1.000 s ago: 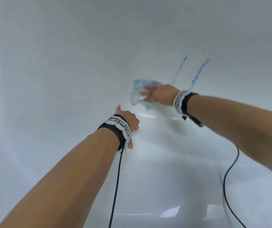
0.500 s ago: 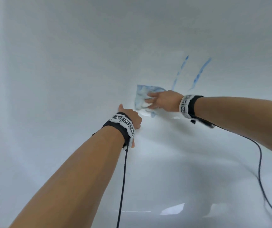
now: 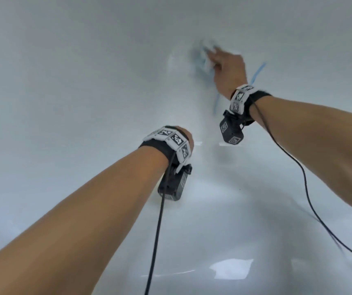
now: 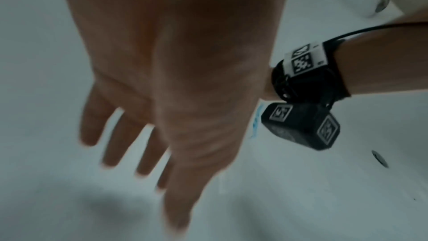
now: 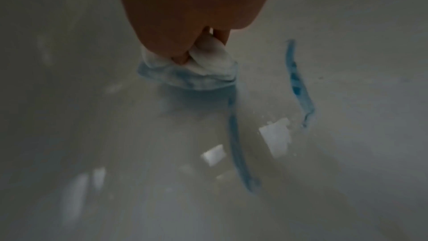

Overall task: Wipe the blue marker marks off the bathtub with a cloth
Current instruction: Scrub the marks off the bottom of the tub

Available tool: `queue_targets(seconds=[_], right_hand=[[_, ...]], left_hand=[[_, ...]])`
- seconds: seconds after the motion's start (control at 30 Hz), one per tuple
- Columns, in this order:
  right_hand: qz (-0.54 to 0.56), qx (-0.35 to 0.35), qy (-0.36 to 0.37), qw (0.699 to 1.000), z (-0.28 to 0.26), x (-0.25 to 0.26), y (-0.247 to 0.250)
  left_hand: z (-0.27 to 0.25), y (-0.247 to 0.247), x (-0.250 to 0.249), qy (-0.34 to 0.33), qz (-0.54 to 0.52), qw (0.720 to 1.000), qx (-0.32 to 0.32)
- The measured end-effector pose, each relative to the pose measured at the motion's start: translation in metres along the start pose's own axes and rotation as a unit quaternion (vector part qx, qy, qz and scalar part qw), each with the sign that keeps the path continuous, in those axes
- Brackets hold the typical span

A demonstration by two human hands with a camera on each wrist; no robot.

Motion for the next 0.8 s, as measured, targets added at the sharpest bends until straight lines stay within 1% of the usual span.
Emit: queue_targets(seconds=[0.03, 0.07, 0.1, 0.13, 0.2, 0.23, 0.3, 0.37, 0.43, 0.53, 0.6, 0.7, 0.8], right_hand=[[0.037, -0.061, -0.007, 0.997, 0.004, -0.01, 0.013], [0.075, -0.1, -0.029, 0.992, 0.01, -0.026, 0.028], [0.094, -0.131, -0.038, 0.986, 0.019, -0.041, 0.042], [0.097, -0.135, -0.049, 0.985, 0.025, -0.052, 0.054], [0.068, -0.145, -0.055, 0.985, 0.029, -0.071, 0.076], [0.049, -0.137, -0.06, 0.988, 0.031, -0.079, 0.083], [0.007, -0.094, -0.061, 0.994, 0.032, -0.097, 0.087], [-0.03, -0.043, -0.067, 0.996, 0.034, -0.113, 0.081], [-0.028, -0.016, -0.078, 0.996, 0.038, -0.124, 0.069], [-0.009, -0.028, -0.102, 0.994, 0.035, -0.125, 0.053], [-0.046, -0.017, -0.101, 0.994, 0.031, -0.117, 0.047], [-0.14, 0.046, -0.056, 0.988, 0.017, -0.108, 0.037], [-0.14, 0.087, 0.003, 0.986, -0.018, -0.095, 0.008]], left_hand=[[0.01, 0.011, -0.003, -0.003, -0.015, 0.999, -0.042], [0.016, 0.023, -0.003, -0.003, -0.045, 0.993, -0.109], [0.025, 0.034, -0.003, 0.012, -0.06, 0.985, -0.163], [0.033, 0.042, -0.003, 0.022, -0.072, 0.977, -0.199], [0.05, 0.05, 0.002, 0.063, -0.077, 0.976, -0.191], [0.06, 0.05, 0.006, 0.078, -0.083, 0.978, -0.176], [0.078, 0.047, 0.013, 0.099, -0.097, 0.977, -0.164], [0.094, 0.039, 0.022, 0.12, -0.101, 0.972, -0.174], [0.105, 0.03, 0.028, 0.131, -0.094, 0.969, -0.187], [0.115, 0.025, 0.031, 0.134, -0.089, 0.967, -0.2], [0.117, 0.027, 0.03, 0.126, -0.099, 0.968, -0.193], [0.116, 0.033, 0.026, 0.124, -0.099, 0.969, -0.188], [0.111, 0.033, 0.026, 0.129, -0.098, 0.968, -0.192]])
Point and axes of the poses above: each hand's wrist, its own z-axis towards the middle knuckle, its own y-axis out of the back of the hand, x = y × z, the point moved 3 cm from there along z, towards the middle knuckle, and after that the axes turned 14 degrees about x, right-handed, at the moved point
